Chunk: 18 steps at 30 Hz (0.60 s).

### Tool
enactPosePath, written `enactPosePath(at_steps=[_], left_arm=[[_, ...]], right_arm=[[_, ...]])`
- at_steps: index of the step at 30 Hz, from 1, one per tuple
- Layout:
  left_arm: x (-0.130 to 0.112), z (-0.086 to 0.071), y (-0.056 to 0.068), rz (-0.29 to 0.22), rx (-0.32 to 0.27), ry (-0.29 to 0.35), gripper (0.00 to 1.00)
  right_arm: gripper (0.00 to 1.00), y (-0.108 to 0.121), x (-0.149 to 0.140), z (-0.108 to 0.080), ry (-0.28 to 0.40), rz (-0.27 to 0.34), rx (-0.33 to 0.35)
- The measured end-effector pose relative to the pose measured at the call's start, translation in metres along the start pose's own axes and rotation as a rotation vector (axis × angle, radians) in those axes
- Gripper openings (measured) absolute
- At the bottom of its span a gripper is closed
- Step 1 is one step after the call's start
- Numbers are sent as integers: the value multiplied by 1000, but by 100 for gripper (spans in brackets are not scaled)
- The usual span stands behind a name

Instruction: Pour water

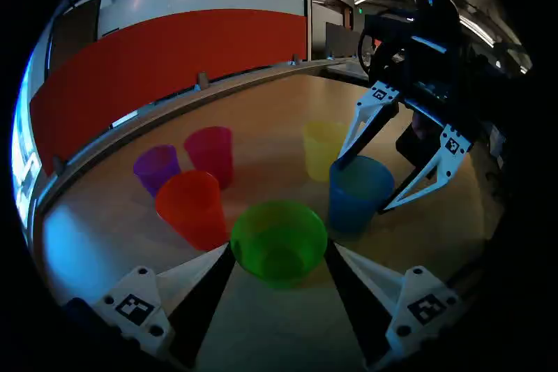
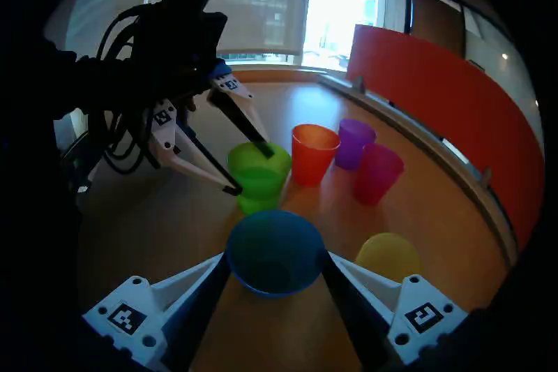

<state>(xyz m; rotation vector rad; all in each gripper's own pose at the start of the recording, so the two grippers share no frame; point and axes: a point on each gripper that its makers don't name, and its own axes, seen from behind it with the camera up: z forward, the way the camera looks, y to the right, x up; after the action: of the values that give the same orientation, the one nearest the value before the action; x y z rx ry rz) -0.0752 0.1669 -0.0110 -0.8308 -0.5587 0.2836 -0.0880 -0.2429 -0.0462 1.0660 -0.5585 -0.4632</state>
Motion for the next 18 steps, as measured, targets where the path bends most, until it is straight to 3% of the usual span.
enactPosePath(at_steps=[18], left_arm=[[-13,2,0,19,4,-52,95]], right_arm=[[96,-2,-14,-7,-16,18,-15]])
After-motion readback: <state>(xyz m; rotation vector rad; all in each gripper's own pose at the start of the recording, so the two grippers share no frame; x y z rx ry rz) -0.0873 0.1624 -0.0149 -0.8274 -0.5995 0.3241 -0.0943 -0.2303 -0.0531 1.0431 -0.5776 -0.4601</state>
